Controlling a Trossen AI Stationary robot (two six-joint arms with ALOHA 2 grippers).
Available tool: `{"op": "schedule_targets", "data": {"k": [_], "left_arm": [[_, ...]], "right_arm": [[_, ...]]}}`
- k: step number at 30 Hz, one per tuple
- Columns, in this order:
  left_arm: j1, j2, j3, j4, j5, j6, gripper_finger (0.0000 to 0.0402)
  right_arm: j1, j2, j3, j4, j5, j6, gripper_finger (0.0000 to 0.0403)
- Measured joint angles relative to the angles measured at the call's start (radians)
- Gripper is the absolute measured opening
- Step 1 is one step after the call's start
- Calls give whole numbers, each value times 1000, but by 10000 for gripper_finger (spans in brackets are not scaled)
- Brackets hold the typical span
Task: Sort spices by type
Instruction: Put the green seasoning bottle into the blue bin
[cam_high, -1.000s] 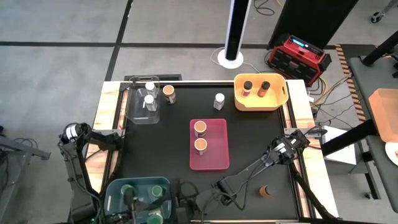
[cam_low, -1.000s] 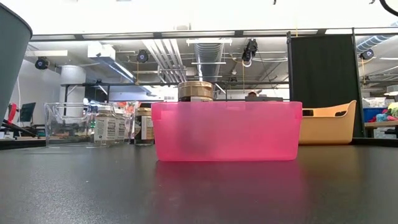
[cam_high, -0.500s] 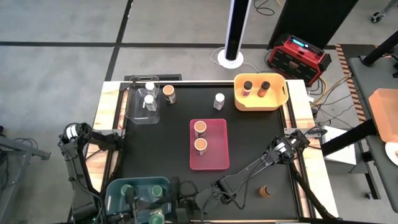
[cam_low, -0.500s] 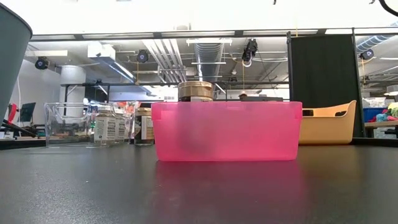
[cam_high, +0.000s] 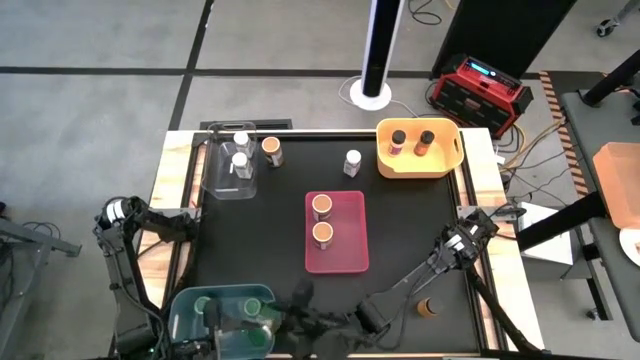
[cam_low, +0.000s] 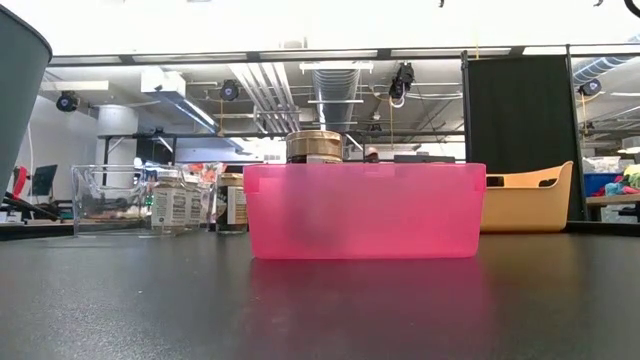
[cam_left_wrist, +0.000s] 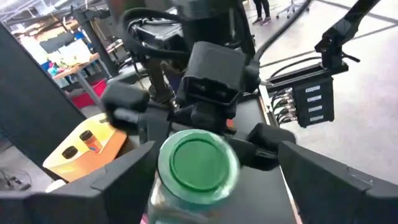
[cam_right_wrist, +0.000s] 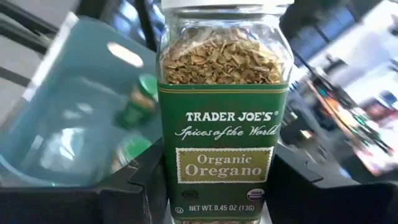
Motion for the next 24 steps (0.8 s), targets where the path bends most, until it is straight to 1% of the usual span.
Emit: {"op": "schedule_targets", "data": {"k": [3,7,10,12,21,24], "left_arm": [[1,0,0,-41,2,-23,317],[17,0,0,-109,18,-73,317],[42,0,0,-157,22,-97,317],[60,0,0,-177,21,-96,317],[116,0,0,-216,19,-76,317],[139,0,0,-226,16,-77,317]], "right_arm": [[18,0,17,-106,108,53,187],[31,-1,36,-212,200,130,187],[32,-1,44,-264,248,161,187],[32,-1,46,-294,264,185,187],[28,-2,46,-354,270,238,187],[29,-2,47,-339,240,226,187]]}}
